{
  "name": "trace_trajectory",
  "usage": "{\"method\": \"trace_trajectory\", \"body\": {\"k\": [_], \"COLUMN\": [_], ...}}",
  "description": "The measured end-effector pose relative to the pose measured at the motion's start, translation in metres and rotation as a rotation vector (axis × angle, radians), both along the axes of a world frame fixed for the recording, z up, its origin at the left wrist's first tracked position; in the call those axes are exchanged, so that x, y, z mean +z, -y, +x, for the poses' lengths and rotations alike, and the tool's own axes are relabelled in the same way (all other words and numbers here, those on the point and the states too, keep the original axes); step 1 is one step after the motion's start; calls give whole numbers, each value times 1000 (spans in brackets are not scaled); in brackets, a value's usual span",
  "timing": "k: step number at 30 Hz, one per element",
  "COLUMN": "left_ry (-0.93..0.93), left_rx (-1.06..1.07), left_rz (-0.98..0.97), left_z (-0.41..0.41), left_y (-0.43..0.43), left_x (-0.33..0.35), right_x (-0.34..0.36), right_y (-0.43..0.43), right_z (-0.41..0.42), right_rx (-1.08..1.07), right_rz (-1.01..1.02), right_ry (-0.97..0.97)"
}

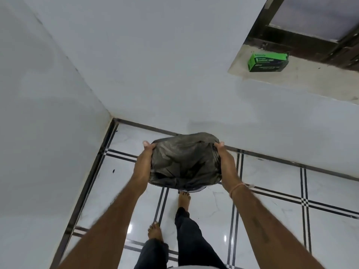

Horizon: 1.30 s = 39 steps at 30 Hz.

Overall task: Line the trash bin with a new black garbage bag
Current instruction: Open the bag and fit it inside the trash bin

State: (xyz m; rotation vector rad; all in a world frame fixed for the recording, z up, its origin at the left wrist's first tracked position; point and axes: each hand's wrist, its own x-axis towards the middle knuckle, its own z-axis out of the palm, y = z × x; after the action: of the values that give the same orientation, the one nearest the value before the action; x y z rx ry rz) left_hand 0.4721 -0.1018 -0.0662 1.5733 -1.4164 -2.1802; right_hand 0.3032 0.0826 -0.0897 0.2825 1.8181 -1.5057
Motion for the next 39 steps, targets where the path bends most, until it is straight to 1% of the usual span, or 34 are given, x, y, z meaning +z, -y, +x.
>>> {"method": "trace_trajectory", "body": {"k": [4, 7, 12, 16, 19, 24, 28, 31, 35, 37, 39], "left_ry": [98, 151, 174, 145, 173, 103, 94, 109, 123, 140, 182], "left_rx": [25, 45, -5, 17, -40, -123, -202, -276, -360, -373, -385], "left_rz": [80, 127, 140, 144, 126, -12, -206, -351, -536, -573, -536], "left_z": [-20, -32, -51, -60, -67, -71, -74, -78, -98, -112, -123], "left_y": [-14, -21, -35, -46, -47, -36, -25, -18, -12, -4, 3], "left_x": [-56, -108, -203, -274, -321, -406, -458, -485, -486, -492, -500], "right_x": [-51, -92, -172, -250, -309, -394, -442, -458, -465, -466, -465], "right_y": [-14, -26, -39, -40, -38, -37, -46, -53, -52, -45, -37], "right_z": [-13, -17, -20, -21, -24, -38, -50, -60, -72, -84, -97], "right_rx": [-24, -80, -135, -125, -87, -23, 0, 57, 169, 213, 284], "right_rz": [29, 41, 98, 135, 147, 188, 277, 347, 368, 389, 473], "right_ry": [75, 106, 108, 63, 26, -86, -202, -326, -491, -543, -516]}}
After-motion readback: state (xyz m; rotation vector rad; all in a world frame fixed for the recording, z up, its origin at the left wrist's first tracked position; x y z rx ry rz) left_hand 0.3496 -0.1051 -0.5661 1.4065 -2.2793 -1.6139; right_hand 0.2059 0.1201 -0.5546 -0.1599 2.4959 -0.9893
